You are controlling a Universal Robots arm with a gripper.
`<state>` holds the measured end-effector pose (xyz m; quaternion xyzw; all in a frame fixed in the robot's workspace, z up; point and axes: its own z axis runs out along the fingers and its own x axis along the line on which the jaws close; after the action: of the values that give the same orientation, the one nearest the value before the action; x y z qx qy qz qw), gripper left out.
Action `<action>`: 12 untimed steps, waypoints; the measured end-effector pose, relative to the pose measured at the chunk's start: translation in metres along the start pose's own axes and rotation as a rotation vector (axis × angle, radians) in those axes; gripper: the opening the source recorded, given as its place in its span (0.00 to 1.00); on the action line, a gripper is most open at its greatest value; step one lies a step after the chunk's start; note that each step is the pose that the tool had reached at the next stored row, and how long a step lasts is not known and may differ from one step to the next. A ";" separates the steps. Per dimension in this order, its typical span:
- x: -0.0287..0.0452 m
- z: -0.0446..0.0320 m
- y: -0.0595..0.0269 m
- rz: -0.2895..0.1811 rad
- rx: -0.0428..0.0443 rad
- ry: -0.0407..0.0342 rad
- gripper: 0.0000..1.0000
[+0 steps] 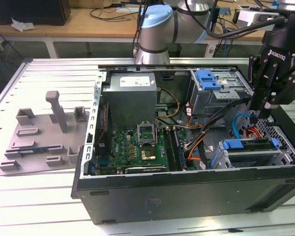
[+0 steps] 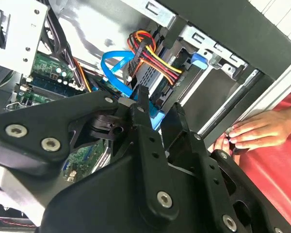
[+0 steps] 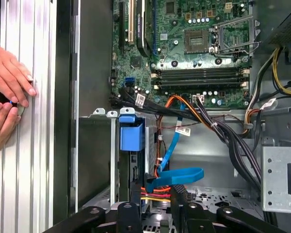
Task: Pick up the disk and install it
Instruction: 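Insert the second disk wire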
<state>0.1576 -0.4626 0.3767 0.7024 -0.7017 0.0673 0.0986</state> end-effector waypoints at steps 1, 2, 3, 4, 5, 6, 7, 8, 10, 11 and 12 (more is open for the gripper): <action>0.0000 0.0007 0.0009 0.000 0.0000 0.0000 0.38; 0.0001 0.0014 0.0013 0.000 0.0000 0.0000 0.38; 0.0008 0.0029 0.0016 0.000 0.0000 0.0003 0.38; 0.0013 0.0037 0.0016 0.000 0.0001 0.0001 0.38; 0.0020 0.0045 0.0018 0.000 0.0000 0.0000 0.38; 0.0029 0.0052 0.0019 0.000 0.0000 0.0001 0.38; 0.0036 0.0060 0.0023 0.000 0.0000 -0.0001 0.38; 0.0039 0.0069 0.0027 0.000 0.0000 -0.0001 0.38; 0.0037 0.0092 0.0041 0.000 0.0000 0.0001 0.38; 0.0034 0.0100 0.0046 0.000 0.0000 0.0000 0.38; 0.0031 0.0114 0.0053 0.000 0.0000 0.0000 0.36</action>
<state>0.1519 -0.4683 0.3666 0.7024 -0.7017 0.0673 0.0986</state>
